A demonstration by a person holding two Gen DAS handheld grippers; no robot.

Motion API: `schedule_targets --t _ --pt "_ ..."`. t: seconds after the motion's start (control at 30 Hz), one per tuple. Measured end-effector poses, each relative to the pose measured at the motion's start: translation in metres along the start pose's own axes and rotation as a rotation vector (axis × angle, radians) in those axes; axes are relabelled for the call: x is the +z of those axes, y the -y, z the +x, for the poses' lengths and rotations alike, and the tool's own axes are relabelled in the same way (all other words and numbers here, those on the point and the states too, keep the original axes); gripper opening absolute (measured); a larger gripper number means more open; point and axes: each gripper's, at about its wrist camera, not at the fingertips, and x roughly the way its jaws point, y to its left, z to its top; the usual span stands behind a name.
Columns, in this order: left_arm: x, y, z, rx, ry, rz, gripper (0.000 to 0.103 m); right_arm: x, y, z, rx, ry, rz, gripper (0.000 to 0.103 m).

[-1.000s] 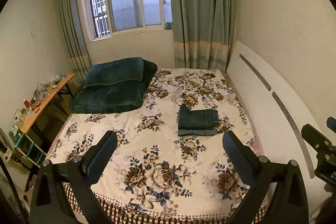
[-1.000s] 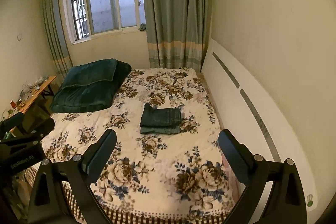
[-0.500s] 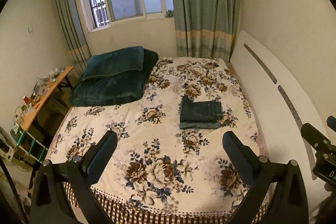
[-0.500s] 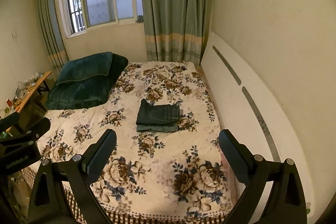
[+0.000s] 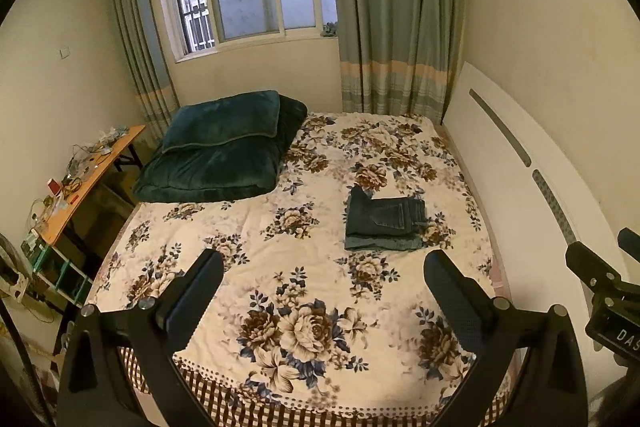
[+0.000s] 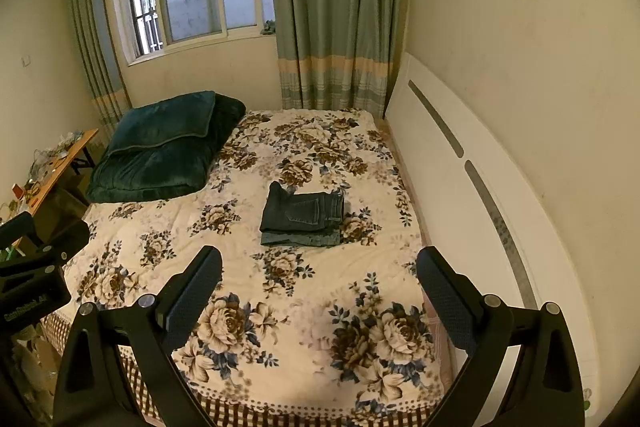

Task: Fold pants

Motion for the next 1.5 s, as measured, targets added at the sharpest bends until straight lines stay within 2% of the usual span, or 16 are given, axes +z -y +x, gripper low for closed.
schedule_targets --t 1.5 --pt "-0.006 0.005 -0.009 0.0 0.014 0.007 0.103 -0.01 -0.007 0.006 0.016 0.004 0.001 0.101"
